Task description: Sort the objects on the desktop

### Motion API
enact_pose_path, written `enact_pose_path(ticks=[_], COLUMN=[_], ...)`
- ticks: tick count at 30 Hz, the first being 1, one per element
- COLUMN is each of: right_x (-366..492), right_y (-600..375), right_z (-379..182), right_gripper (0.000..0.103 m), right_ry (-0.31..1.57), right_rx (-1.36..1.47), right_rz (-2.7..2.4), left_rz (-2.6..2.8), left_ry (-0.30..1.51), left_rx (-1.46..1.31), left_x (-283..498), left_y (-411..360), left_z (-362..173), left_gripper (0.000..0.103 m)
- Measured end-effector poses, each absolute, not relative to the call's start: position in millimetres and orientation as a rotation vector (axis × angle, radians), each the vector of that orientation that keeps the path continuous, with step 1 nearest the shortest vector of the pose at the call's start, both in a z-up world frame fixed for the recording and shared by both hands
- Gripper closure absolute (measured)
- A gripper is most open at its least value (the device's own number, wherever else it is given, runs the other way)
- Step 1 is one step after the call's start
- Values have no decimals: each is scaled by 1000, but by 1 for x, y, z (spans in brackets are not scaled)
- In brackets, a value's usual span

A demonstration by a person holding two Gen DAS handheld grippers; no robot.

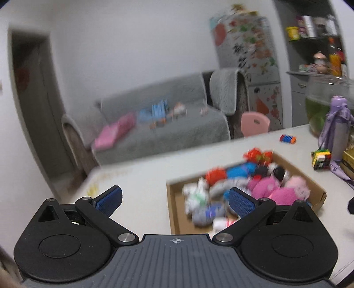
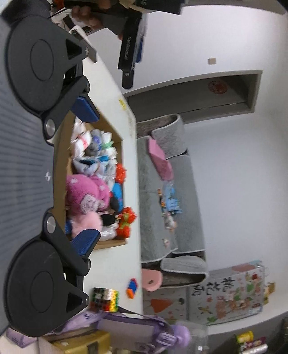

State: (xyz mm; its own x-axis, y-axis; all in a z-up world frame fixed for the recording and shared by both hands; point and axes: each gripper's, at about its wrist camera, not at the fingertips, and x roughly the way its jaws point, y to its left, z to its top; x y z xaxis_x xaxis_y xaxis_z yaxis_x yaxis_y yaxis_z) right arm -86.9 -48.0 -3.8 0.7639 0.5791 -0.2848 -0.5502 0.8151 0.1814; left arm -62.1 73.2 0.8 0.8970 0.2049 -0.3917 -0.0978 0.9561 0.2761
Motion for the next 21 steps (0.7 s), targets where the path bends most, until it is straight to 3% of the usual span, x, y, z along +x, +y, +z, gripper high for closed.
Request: enact_pose_path(ticks=[4,21], right_x=[-100,-103], right_y=[-54,-52], right_z=[4,-9], right_gripper=[0,0], right_ry=[288,285], right_rx=[106,89], right_rz=[610,608], left_rz=[31,11], left_ry=[377,506], left_rx=[254,146], left_x=[-82,-67], left_y=[43,34], left_z=[15,-7], left_gripper=[0,0])
